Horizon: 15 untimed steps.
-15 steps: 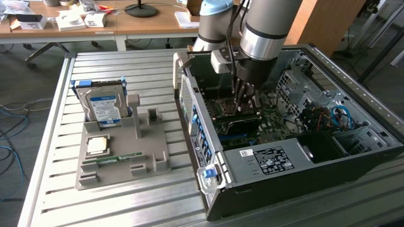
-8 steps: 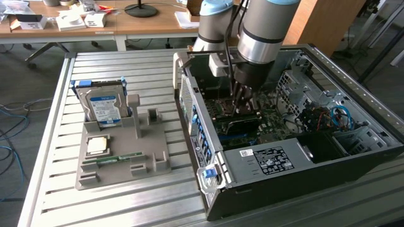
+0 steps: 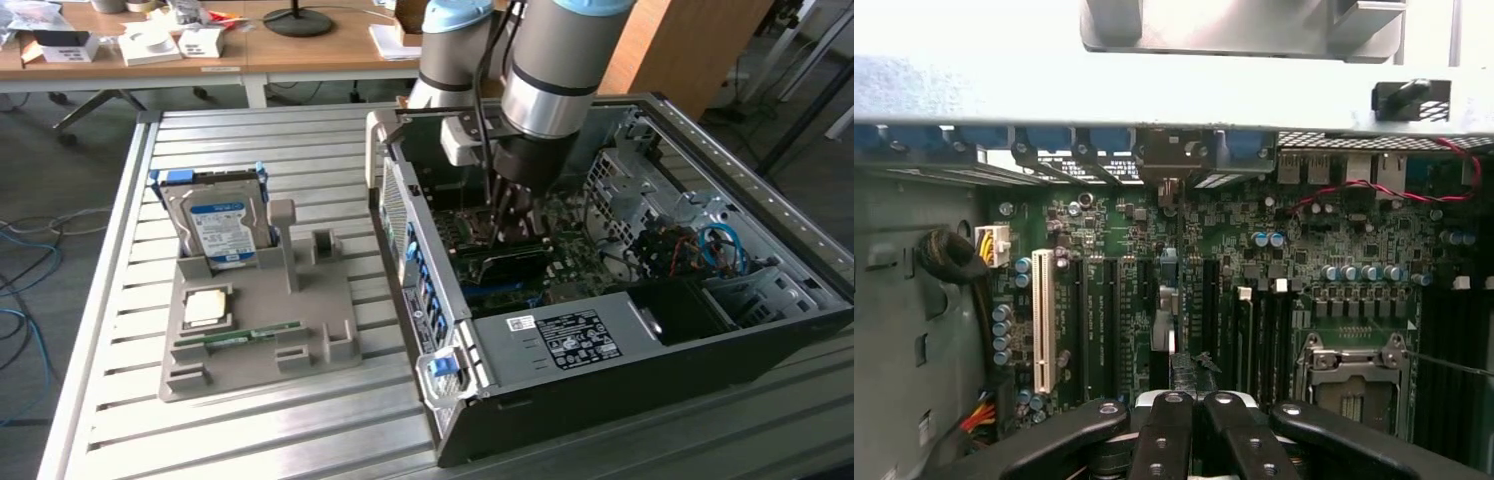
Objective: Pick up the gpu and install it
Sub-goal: 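Press down on the gpu until it lock into place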
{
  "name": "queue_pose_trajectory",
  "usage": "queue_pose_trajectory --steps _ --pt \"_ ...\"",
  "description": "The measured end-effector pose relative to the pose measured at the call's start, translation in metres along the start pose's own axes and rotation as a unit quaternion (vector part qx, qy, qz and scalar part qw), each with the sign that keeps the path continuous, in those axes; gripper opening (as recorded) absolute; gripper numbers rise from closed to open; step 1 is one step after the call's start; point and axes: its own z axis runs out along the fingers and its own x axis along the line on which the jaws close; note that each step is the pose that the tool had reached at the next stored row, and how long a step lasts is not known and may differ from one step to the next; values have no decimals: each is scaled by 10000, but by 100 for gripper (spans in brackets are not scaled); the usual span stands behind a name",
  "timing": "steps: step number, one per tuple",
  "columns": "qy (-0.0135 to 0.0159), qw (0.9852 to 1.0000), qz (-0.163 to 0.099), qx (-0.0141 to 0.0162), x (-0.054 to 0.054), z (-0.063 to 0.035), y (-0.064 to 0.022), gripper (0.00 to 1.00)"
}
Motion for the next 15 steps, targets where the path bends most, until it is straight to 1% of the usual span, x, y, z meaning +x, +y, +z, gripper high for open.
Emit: queue_pose_trajectory --steps 7,15 --pt "0 10000 0 0 2 64 1 11" --pt "2 10000 0 -1 4 93 2 11"
